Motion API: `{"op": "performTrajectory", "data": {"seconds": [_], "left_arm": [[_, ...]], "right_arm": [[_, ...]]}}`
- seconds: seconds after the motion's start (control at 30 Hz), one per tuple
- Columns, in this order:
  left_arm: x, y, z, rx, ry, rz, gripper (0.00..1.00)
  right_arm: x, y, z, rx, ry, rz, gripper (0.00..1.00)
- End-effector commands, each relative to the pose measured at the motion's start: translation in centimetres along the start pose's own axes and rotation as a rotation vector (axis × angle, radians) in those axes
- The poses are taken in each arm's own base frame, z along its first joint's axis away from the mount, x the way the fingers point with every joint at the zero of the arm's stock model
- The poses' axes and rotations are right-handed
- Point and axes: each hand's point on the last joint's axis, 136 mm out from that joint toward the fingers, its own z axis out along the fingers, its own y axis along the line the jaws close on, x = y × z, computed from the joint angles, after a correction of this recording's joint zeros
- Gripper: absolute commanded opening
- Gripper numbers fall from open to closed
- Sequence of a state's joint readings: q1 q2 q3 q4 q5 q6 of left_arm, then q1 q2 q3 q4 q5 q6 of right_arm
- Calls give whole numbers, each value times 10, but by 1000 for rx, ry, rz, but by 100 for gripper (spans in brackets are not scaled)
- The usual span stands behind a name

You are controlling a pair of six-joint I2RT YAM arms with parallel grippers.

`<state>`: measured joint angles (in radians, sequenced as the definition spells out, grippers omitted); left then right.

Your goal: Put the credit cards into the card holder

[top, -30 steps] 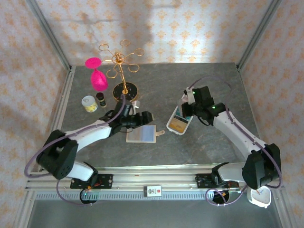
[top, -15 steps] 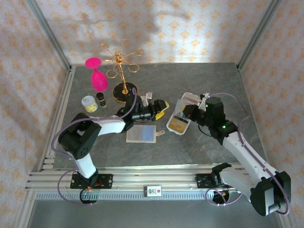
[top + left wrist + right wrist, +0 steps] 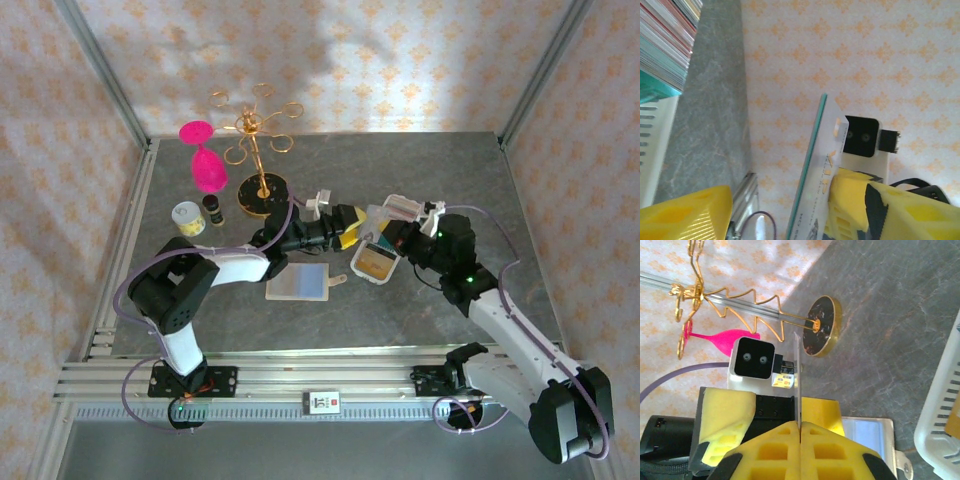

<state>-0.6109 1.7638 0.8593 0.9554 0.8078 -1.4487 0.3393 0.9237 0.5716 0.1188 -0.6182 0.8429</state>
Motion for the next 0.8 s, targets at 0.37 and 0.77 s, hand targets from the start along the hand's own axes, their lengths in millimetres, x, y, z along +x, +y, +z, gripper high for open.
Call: {"op": "performTrajectory", "data": {"seconds": [0.37,0.77], "left_arm": [[8,-39,7,126,79,26,45],[7,-34,12,79,88,63,12]], "right_arm": [[-2,24,1,-153,0,61,0],[-2,18,5,-109,12,86,11]]}}
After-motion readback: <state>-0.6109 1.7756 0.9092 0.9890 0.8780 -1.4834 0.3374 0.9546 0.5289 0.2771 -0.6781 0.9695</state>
